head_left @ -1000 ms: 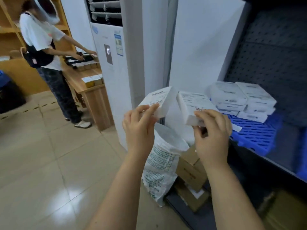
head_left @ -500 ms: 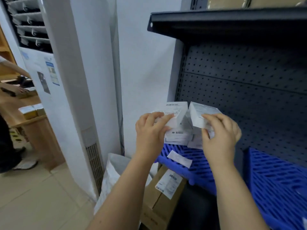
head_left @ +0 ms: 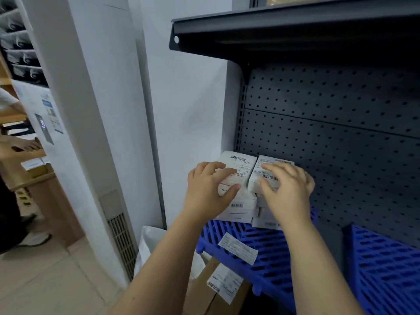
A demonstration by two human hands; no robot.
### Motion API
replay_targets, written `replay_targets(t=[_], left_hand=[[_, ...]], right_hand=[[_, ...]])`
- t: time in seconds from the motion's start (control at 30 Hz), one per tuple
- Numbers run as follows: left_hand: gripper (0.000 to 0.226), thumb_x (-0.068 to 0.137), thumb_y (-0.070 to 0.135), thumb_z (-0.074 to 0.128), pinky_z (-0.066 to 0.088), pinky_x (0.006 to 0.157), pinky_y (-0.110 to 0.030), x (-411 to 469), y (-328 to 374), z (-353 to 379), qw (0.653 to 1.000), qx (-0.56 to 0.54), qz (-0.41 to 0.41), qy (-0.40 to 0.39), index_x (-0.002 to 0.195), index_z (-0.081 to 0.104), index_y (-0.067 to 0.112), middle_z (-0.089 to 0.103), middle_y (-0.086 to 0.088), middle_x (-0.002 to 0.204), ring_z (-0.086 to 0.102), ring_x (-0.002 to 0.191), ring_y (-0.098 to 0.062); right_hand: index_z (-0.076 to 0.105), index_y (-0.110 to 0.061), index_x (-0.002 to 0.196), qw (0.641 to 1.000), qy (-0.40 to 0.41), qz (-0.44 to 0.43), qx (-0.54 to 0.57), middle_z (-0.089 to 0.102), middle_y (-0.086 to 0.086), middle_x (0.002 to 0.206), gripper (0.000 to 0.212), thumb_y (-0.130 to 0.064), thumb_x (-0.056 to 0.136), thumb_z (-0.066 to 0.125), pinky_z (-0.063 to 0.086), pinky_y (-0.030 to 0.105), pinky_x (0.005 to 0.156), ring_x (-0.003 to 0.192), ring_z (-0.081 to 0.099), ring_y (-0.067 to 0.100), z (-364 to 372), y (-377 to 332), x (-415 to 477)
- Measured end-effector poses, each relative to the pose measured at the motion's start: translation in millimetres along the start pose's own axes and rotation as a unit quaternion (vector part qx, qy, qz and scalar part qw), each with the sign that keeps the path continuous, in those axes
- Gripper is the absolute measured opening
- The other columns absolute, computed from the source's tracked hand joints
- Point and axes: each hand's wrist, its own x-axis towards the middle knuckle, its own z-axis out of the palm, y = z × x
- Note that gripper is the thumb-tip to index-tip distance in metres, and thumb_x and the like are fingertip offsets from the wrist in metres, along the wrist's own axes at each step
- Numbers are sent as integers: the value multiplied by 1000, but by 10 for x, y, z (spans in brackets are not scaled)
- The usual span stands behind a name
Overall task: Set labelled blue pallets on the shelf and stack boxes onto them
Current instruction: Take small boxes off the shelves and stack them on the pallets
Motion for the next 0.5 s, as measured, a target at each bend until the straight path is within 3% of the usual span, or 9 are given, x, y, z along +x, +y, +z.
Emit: replay_targets(t=[0.27, 0.43, 0.5], left_hand=[[54, 80, 73, 47, 36, 98, -40, -419, -235, -372, 1000, 18, -11, -10, 113, 67, 35, 63, 11, 114, 50, 112, -18], [44, 82, 58, 64, 39, 97, -44, -932, -379, -628, 997, -1, -25, -73, 117, 66, 33, 63, 7, 117, 51, 111, -23], [44, 80, 58, 59, 43, 92, -45, -1224, -399, -731, 996, -19, -21, -83, 114, 68, 31, 65, 5, 113, 53, 106, -25]], right_hand=[[70, -28, 104, 999, -35, -2, -2, 62, -9, 109, 20, -22, 85, 65, 20, 42, 107, 114, 43, 17, 80, -497, -405], [71, -25, 104, 999, -37, 17, -13, 64, -6, 110, 22, -19, 84, 68, 21, 38, 105, 114, 44, 18, -49, -860, -1048], [71, -24, 106, 998, -35, 37, -27, 66, -5, 111, 24, -19, 83, 70, 23, 39, 103, 114, 46, 19, -123, -1004, -1409]])
